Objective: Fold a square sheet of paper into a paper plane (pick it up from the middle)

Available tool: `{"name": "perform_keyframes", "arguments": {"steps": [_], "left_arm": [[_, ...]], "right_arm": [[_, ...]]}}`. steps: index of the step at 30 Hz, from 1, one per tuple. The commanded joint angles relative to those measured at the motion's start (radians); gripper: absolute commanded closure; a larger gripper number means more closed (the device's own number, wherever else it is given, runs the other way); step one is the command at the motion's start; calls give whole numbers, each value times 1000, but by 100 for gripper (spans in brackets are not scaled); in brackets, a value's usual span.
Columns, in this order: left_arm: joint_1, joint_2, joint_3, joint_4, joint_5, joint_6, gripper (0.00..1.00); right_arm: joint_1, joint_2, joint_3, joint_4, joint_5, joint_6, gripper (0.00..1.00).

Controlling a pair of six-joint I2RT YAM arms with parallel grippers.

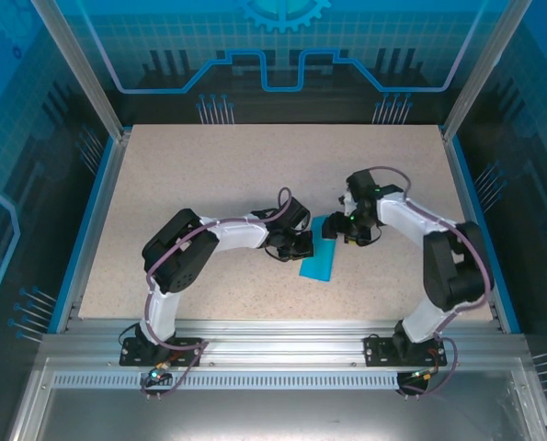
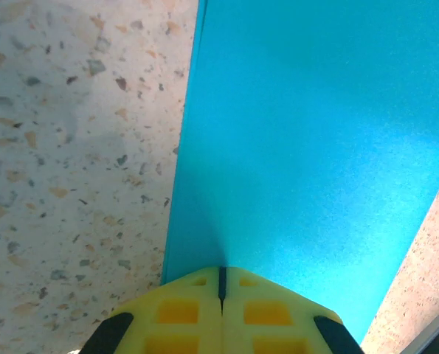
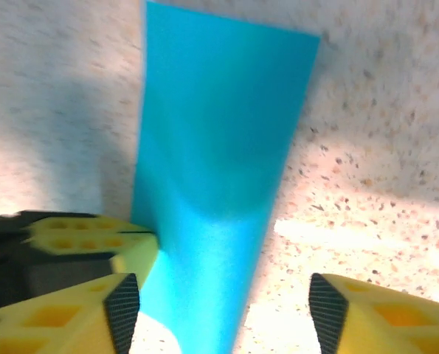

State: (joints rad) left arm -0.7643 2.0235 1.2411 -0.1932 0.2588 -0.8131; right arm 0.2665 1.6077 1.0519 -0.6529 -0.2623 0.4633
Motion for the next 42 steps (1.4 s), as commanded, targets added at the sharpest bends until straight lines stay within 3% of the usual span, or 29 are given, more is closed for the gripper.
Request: {"name": "perform_keyframes", "arguments": {"steps": [1,6,9,34,42], "left_arm": [[-16,35,-1,-92,-35,14,100],[-17,38,5,-97,-33,17,100],[-17,39,7,-98,-31,19,100],[-19,50,11,-103,-19,25,100],[-20,49,11,-109,-16,30,100]], "right_arm": [[-18,-37,-42,94,-165,27,52],[-18,-17,-97,193,-268,65,73],[-18,14,-120,229,-301,70,76],[-70,154,-238,267,-182,29,73],[-72,13,-240,243,-263,29,71]]}}
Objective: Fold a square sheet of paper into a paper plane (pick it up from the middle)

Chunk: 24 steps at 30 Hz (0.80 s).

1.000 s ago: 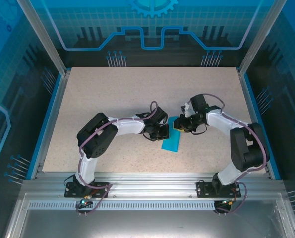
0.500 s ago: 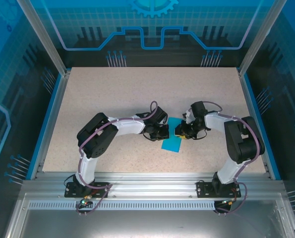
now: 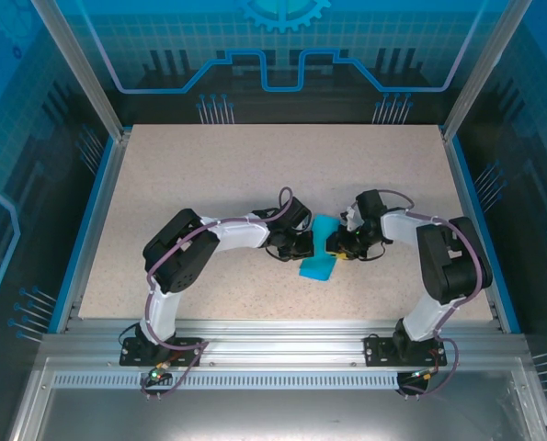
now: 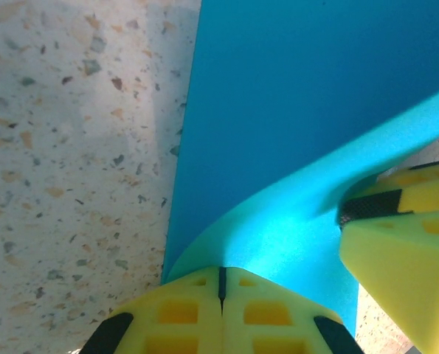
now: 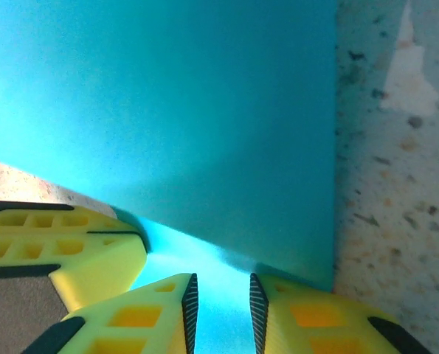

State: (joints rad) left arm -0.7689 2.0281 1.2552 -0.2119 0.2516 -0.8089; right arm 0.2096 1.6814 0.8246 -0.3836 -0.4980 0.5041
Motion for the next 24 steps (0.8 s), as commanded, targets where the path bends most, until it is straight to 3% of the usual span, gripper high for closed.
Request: {"name": "perform_keyframes", "arguments": {"steps": [1,6,16,24], "left_arm": [[-17,44,-2,-91,-9,27,100],[-17,43,0,-93,-11,28,100],[-17,43,3,-98,-11,31,100],[-17,44,3,-98,-11,31,100]], "right_arm": [[-13,-73,-20,-19,-54,-5,71],[2,-96,-70,31,-120,31,71],[7,-12,-120,28,-5,40,74],[19,-115,-123,5,-62,31,73]]}}
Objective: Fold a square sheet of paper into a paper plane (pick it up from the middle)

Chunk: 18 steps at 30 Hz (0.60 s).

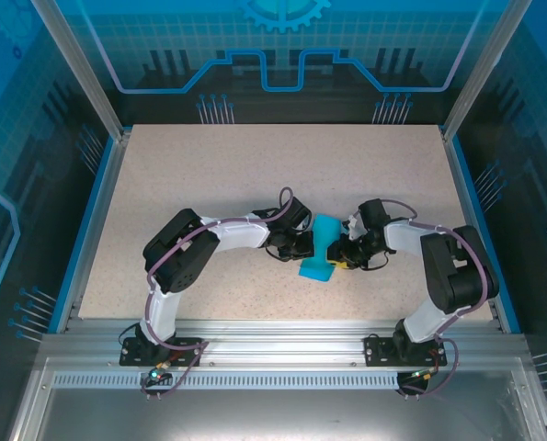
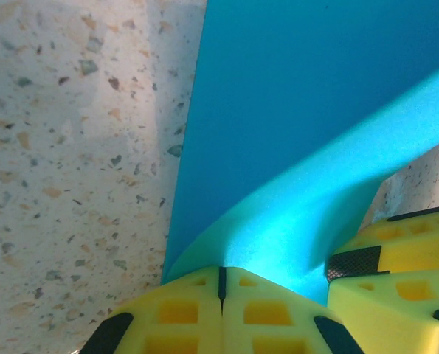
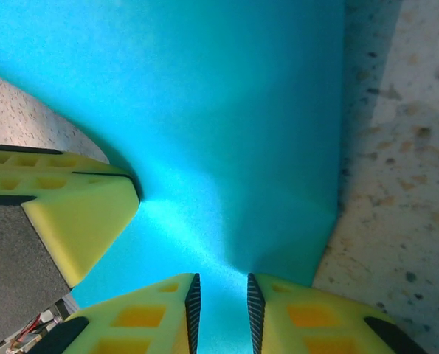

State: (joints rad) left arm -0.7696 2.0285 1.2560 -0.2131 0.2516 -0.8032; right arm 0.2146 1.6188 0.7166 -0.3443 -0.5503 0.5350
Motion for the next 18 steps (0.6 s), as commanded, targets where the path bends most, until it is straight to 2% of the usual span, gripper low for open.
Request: {"name": "perform_keyframes", "arguments": {"steps": [1,5,8,15,18], "left_arm": [[-16,43,3,-97,-10,25,100],[-16,42,6,-100,-9,27,100],[-16,40,7,-99,-9,27,100],[-18,41,6,-100,-9,28,100],[-17,40,6,-104,-9,29,100]], "right_arm": [[17,-62,-16,-33,-24,2,73],[56,-85,-24,-19,-53,19,73],[79,-67,-57,17,-24,46,73],[83,21,-120,103,0,65,75],[83,2,-118,85,-2,61,76]]}}
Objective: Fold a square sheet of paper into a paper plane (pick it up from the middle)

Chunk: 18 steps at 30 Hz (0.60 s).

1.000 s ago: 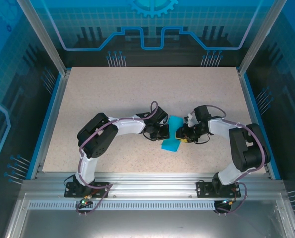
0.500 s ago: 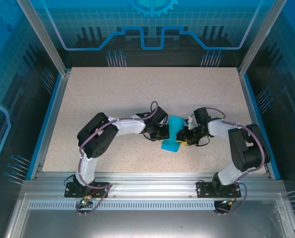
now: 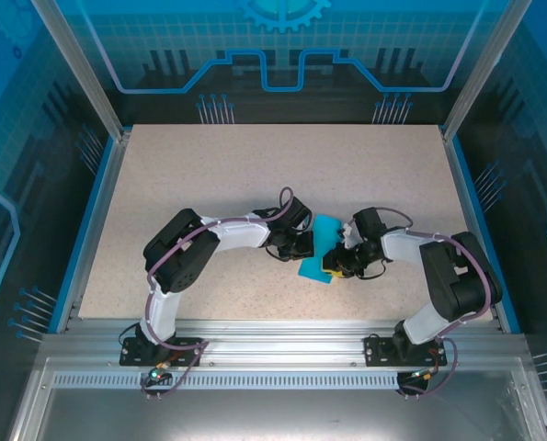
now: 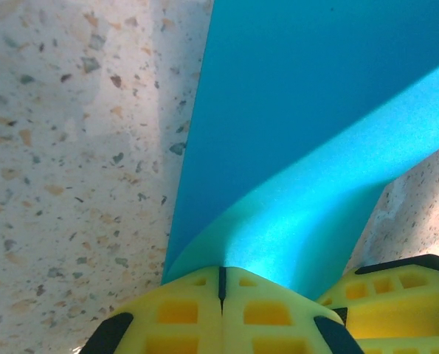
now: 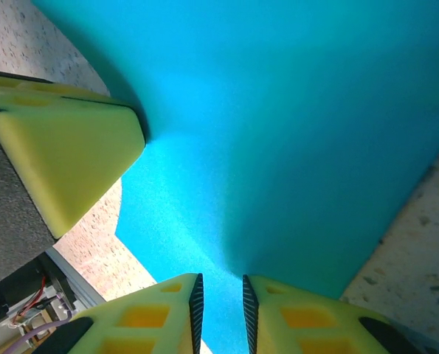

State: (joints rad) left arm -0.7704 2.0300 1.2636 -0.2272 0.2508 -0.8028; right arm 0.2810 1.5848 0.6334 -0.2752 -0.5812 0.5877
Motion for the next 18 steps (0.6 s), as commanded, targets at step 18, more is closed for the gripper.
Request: {"name": "perform_keyframes", "arguments": {"steps": [18], "left_arm": [[-17,41,-1,-93,-8,30,100]], "right_arm": [[46,-54,-113,-5,28,14,71]]}}
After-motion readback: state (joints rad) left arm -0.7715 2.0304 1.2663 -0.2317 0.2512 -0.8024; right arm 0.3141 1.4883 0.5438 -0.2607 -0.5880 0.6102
